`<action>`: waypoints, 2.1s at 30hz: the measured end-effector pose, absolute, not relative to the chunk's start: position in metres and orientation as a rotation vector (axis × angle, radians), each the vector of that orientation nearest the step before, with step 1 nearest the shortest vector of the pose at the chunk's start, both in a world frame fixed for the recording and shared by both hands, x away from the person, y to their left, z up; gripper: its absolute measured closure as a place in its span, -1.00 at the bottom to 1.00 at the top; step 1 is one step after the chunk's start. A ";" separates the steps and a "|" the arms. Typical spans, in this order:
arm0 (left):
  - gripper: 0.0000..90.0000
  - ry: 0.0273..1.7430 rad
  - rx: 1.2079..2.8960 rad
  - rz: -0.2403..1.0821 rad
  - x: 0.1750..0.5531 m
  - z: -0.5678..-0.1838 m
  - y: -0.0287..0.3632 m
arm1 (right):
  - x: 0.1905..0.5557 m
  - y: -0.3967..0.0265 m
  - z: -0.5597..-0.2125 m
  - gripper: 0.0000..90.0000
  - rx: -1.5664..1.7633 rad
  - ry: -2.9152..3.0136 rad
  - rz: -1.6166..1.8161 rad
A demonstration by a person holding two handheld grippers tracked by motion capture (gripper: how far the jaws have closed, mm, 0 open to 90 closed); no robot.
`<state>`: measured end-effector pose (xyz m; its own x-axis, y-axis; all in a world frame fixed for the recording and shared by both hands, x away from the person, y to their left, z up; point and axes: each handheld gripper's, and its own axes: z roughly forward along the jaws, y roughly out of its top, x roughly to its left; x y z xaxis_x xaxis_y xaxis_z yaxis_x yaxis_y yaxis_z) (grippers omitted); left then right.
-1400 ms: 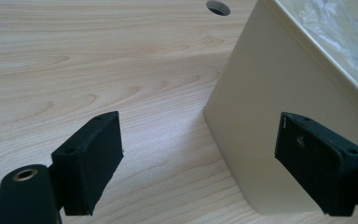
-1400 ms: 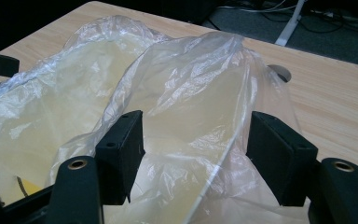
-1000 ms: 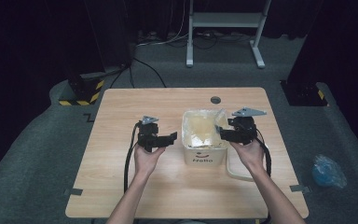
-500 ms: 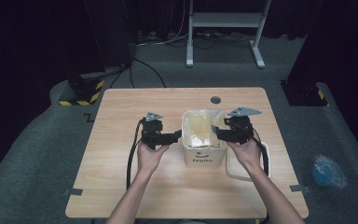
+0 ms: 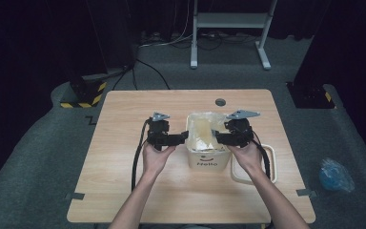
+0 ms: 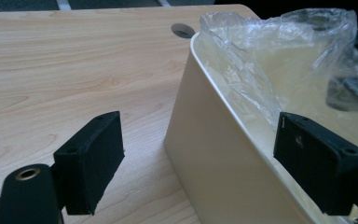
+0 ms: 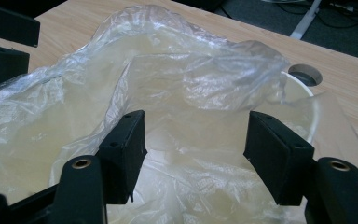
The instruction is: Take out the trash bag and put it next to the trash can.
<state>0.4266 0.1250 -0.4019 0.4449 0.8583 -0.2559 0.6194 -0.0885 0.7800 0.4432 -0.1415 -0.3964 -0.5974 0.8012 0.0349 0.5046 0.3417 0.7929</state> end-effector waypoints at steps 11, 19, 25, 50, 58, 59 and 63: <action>-0.63 1.232 1.805 0.322 0.427 -0.395 0.115 | 0.443 -0.135 -0.398 -0.15 1.147 2.265 1.127; -0.63 1.216 1.809 0.314 0.426 -0.392 0.111 | 0.443 -0.131 -0.400 -0.15 1.142 2.278 1.119; -0.63 1.209 1.805 0.308 0.425 -0.391 0.110 | 0.444 -0.128 -0.400 -0.15 1.146 2.283 1.110; -0.63 1.148 1.871 0.281 0.429 -0.386 0.078 | 0.443 -0.120 -0.401 -0.16 1.131 2.299 1.103; -0.48 1.146 1.896 0.314 0.430 -0.384 0.068 | 0.441 -0.118 -0.401 -0.15 1.108 2.302 1.106; -0.45 1.144 1.899 0.326 0.431 -0.383 0.067 | 0.441 -0.118 -0.401 -0.15 1.100 2.300 1.103; -0.37 1.144 1.905 0.349 0.433 -0.380 0.065 | 0.441 -0.119 -0.401 -0.16 1.104 2.301 1.098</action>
